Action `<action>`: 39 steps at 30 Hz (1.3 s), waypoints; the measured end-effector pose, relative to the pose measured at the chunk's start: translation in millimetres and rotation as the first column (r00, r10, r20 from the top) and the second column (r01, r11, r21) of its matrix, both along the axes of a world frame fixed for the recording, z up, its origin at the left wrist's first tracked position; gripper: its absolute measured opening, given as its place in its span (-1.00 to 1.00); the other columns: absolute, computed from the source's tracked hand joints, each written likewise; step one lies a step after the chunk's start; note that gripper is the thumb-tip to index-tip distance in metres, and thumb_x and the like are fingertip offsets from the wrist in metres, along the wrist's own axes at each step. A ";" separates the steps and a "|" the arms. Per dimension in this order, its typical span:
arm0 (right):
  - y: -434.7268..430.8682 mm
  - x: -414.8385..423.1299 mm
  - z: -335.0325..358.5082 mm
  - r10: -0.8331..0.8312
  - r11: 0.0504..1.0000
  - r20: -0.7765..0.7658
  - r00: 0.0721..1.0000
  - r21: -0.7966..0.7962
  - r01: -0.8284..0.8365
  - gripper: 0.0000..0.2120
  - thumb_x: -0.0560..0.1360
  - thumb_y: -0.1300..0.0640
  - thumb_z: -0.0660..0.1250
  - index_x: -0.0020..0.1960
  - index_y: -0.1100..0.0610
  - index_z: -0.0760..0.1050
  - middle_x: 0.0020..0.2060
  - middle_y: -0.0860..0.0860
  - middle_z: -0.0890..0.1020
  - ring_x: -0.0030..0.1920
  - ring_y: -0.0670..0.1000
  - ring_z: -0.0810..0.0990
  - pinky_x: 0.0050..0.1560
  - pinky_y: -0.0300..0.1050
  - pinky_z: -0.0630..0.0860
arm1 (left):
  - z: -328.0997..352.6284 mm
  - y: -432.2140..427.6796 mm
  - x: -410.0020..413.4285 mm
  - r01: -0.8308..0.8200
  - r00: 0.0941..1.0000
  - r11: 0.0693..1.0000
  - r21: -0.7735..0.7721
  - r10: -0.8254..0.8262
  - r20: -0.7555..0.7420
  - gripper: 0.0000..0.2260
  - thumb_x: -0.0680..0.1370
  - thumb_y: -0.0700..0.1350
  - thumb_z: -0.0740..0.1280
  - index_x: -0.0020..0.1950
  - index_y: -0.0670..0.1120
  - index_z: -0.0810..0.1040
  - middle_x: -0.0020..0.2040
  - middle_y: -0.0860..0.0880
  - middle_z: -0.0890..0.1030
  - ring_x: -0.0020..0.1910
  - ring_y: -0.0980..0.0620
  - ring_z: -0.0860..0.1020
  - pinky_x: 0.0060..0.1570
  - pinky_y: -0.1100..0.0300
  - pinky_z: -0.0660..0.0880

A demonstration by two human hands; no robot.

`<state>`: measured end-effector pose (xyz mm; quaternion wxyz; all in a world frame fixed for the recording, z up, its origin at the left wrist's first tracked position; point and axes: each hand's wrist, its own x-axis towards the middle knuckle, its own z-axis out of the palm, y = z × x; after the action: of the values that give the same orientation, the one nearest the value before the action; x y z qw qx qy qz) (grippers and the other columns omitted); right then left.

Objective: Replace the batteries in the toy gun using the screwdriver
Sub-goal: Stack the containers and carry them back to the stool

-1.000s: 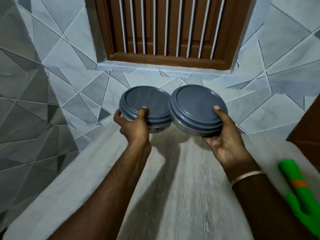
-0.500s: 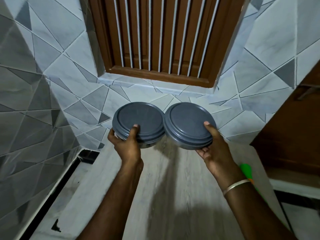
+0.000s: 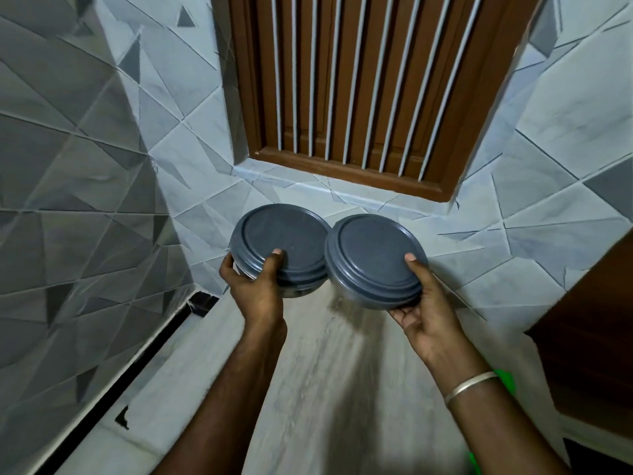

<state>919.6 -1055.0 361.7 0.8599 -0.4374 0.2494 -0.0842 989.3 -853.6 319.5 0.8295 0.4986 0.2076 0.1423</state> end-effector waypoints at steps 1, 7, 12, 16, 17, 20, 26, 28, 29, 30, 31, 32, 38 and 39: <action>-6.5 -1.6 1.7 0.041 0.999 0.005 0.999 -0.006 -0.041 -0.56 0.41 0.02 0.49 0.26 0.08 0.54 0.14 0.06 0.67 0.15 0.09 0.64 0.09 0.08 0.61 | 3.6 -4.8 -9.0 -0.030 1.000 1.000 0.004 0.030 0.009 -0.30 0.38 -0.02 0.58 0.39 0.21 0.28 0.23 0.03 0.54 0.14 -0.04 0.62 0.12 -0.14 0.63; -50.3 -29.0 14.3 0.206 0.978 0.029 0.978 -0.007 -0.206 -0.56 0.40 0.01 0.49 0.25 0.08 0.56 0.14 0.07 0.67 0.16 0.10 0.63 0.18 0.17 0.57 | 22.7 -39.0 -75.6 -0.182 0.983 0.982 -0.042 0.183 0.024 -0.38 0.42 -0.08 0.58 0.33 0.19 0.31 0.21 0.02 0.57 0.13 -0.04 0.64 0.12 -0.17 0.62; -70.5 -67.2 25.0 0.337 0.941 -0.005 0.941 -0.010 -0.337 -0.62 0.42 0.02 0.47 0.21 0.08 0.56 0.13 0.07 0.67 0.16 0.10 0.63 0.20 0.14 0.56 | 31.0 -59.4 -143.3 -0.327 0.945 0.945 -0.023 0.327 -0.002 -0.38 0.42 -0.09 0.57 0.33 0.18 0.30 0.24 0.02 0.56 0.14 -0.04 0.63 0.11 -0.17 0.62; -73.1 -86.5 29.9 0.394 0.918 -0.032 0.919 -0.045 -0.395 -0.57 0.38 -0.01 0.50 0.20 0.10 0.58 0.12 0.08 0.68 0.14 0.11 0.64 0.21 0.13 0.55 | 35.2 -63.7 -178.0 -0.387 0.922 0.922 -0.019 0.387 -0.018 -0.36 0.42 -0.09 0.57 0.36 0.17 0.28 0.25 0.02 0.55 0.15 -0.04 0.63 0.10 -0.18 0.62; -72.9 -89.6 30.6 0.400 0.915 -0.035 0.916 -0.047 -0.401 -0.57 0.38 -0.01 0.50 0.20 0.10 0.58 0.12 0.08 0.68 0.15 0.11 0.64 0.23 0.14 0.54 | 36.7 -64.4 -186.0 -0.393 0.920 0.920 -0.006 0.392 -0.019 -0.35 0.43 -0.08 0.56 0.38 0.16 0.28 0.25 0.02 0.55 0.14 -0.05 0.63 0.09 -0.18 0.63; -69.9 -96.9 28.3 0.428 0.902 -0.031 0.903 -0.042 -0.429 -0.58 0.38 -0.01 0.50 0.20 0.08 0.59 0.12 0.08 0.69 0.18 0.11 0.63 0.27 0.16 0.50 | 34.8 -62.1 -204.0 -0.392 0.920 0.920 0.006 0.392 -0.022 -0.37 0.45 -0.09 0.55 0.37 0.18 0.28 0.23 0.01 0.55 0.15 -0.06 0.63 0.07 -0.15 0.64; -60.3 -114.2 17.9 0.494 0.867 -0.034 0.869 -0.048 -0.495 -0.57 0.34 -0.01 0.51 0.19 0.07 0.60 0.13 0.07 0.68 0.17 0.11 0.63 0.20 0.11 0.56 | 24.2 -51.6 -236.0 -0.458 0.889 0.889 -0.025 0.457 -0.039 -0.38 0.45 -0.11 0.55 0.38 0.14 0.31 0.19 0.03 0.59 0.14 -0.04 0.64 0.07 -0.13 0.64; -57.9 -122.9 16.2 0.521 0.852 -0.019 0.854 -0.044 -0.521 -0.60 0.36 0.01 0.51 0.17 0.06 0.60 0.13 0.07 0.68 0.17 0.11 0.63 0.18 0.10 0.57 | 22.5 -50.9 -254.0 -0.485 0.874 0.874 -0.012 0.485 -0.035 -0.40 0.45 -0.12 0.55 0.36 0.16 0.33 0.19 0.03 0.59 0.13 -0.02 0.64 0.07 -0.13 0.64; -58.2 -128.4 14.8 0.535 0.843 -0.015 0.844 -0.043 -0.536 -0.60 0.35 0.01 0.51 0.17 0.05 0.60 0.13 0.07 0.67 0.16 0.11 0.63 0.16 0.10 0.58 | 21.4 -52.0 -264.3 -0.501 0.865 0.865 -0.004 0.500 -0.039 -0.41 0.45 -0.11 0.55 0.35 0.18 0.33 0.19 0.02 0.60 0.13 -0.03 0.64 0.07 -0.14 0.64; -57.3 -138.2 14.7 0.557 0.830 -0.012 0.831 -0.037 -0.557 -0.58 0.34 0.00 0.52 0.17 0.05 0.61 0.14 0.07 0.67 0.16 0.11 0.63 0.15 0.09 0.59 | 22.0 -52.4 -280.4 -0.523 0.852 0.852 0.006 0.523 -0.032 -0.42 0.45 -0.11 0.55 0.34 0.19 0.33 0.20 0.01 0.60 0.14 -0.03 0.64 0.08 -0.15 0.64; -57.7 -143.9 13.7 0.568 0.822 -0.010 0.823 -0.040 -0.568 -0.58 0.34 -0.01 0.52 0.17 0.05 0.61 0.14 0.07 0.67 0.16 0.10 0.63 0.14 0.08 0.59 | 21.2 -53.4 -289.9 -0.537 0.843 0.843 0.005 0.537 -0.028 -0.42 0.45 -0.10 0.55 0.33 0.20 0.34 0.20 0.00 0.60 0.14 -0.04 0.64 0.09 -0.16 0.63; -57.2 -154.3 12.7 0.587 0.808 -0.012 0.809 -0.042 -0.587 -0.58 0.34 -0.02 0.52 0.17 0.05 0.61 0.15 0.07 0.67 0.16 0.10 0.63 0.13 0.07 0.59 | 22.5 -54.2 -307.4 -0.556 0.831 0.831 0.010 0.556 -0.018 -0.42 0.44 -0.10 0.56 0.33 0.21 0.34 0.20 0.00 0.61 0.15 -0.04 0.65 0.11 -0.18 0.62; -62.5 -225.4 17.0 0.696 0.718 -0.001 0.718 -0.032 -0.696 -0.62 0.38 -0.03 0.51 0.15 0.07 0.62 0.12 0.08 0.69 0.16 0.10 0.64 0.19 0.10 0.56 | 29.5 -73.9 -414.5 -0.629 0.776 0.776 0.055 0.630 -0.014 -0.41 0.47 -0.13 0.53 0.38 0.16 0.33 0.19 0.01 0.60 0.16 -0.05 0.64 0.09 -0.13 0.62; -61.9 -237.7 19.0 0.711 0.703 -0.001 0.704 -0.029 -0.710 -0.63 0.38 -0.02 0.51 0.14 0.08 0.62 0.10 0.08 0.69 0.15 0.10 0.64 0.20 0.12 0.56 | 33.1 -77.5 -431.0 -0.644 0.764 0.763 0.062 0.645 -0.008 -0.42 0.48 -0.15 0.52 0.38 0.13 0.33 0.17 0.02 0.60 0.15 -0.04 0.64 0.08 -0.12 0.63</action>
<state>681.9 -1116.8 380.6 0.8212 -0.5110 0.0562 0.2477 558.3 -931.1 352.6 0.7131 0.4217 0.3741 0.4168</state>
